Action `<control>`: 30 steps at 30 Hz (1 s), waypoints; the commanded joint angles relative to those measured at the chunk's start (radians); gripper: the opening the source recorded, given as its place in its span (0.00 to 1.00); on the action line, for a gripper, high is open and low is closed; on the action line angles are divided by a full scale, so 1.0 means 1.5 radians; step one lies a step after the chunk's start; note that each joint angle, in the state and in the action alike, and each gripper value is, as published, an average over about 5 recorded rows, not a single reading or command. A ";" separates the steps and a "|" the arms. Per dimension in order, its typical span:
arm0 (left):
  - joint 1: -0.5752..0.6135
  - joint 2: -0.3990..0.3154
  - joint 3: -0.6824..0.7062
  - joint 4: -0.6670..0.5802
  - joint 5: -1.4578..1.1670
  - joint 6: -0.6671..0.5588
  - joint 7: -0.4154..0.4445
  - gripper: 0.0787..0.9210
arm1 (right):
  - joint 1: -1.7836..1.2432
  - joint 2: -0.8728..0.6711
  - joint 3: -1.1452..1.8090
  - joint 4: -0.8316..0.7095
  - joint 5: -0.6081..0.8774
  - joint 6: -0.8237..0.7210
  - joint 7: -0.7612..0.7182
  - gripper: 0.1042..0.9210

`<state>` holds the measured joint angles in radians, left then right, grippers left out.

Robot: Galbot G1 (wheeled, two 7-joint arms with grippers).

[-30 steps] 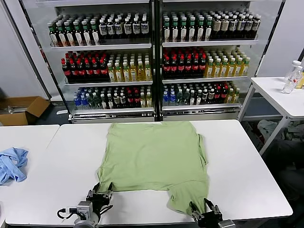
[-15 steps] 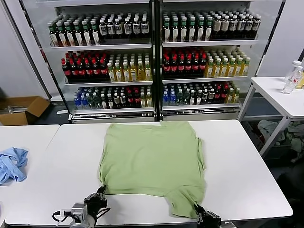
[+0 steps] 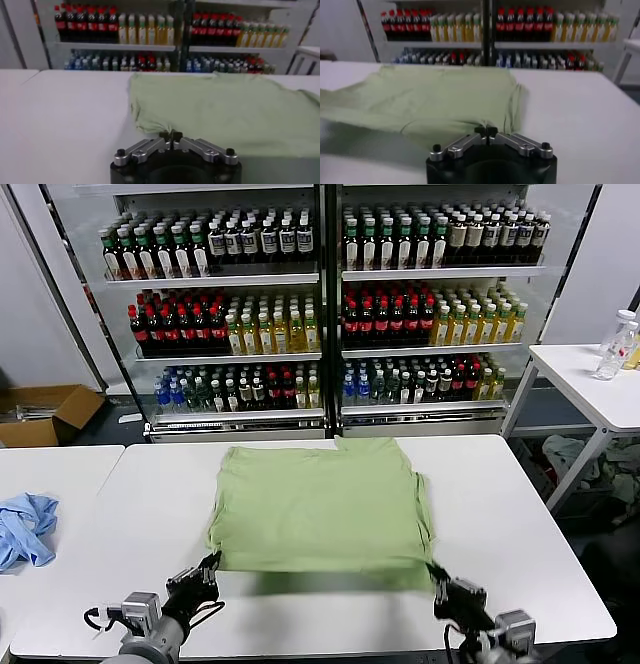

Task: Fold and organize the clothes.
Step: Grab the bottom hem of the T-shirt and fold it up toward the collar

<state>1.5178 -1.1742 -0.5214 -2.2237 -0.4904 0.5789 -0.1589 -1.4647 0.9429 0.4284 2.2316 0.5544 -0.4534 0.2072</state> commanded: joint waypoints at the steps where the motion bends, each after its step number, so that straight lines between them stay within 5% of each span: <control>1: -0.134 0.056 0.040 0.113 0.020 -0.020 0.005 0.01 | 0.210 -0.043 -0.094 -0.122 0.024 0.010 0.002 0.00; 18: -0.265 0.006 0.143 0.303 0.109 -0.058 -0.009 0.01 | 0.333 0.032 -0.215 -0.294 -0.087 -0.014 -0.006 0.01; 23: -0.270 -0.018 0.145 0.308 0.121 -0.058 -0.021 0.06 | 0.328 0.039 -0.208 -0.279 -0.085 -0.046 -0.010 0.14; 30: -0.216 -0.041 0.117 0.260 0.134 -0.051 -0.042 0.29 | 0.264 0.036 -0.161 -0.224 -0.074 -0.064 -0.007 0.39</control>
<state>1.1710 -1.1927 -0.3388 -1.8357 -0.3284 0.5068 -0.1945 -1.0447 0.9868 0.1692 1.8748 0.4527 -0.5139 0.1959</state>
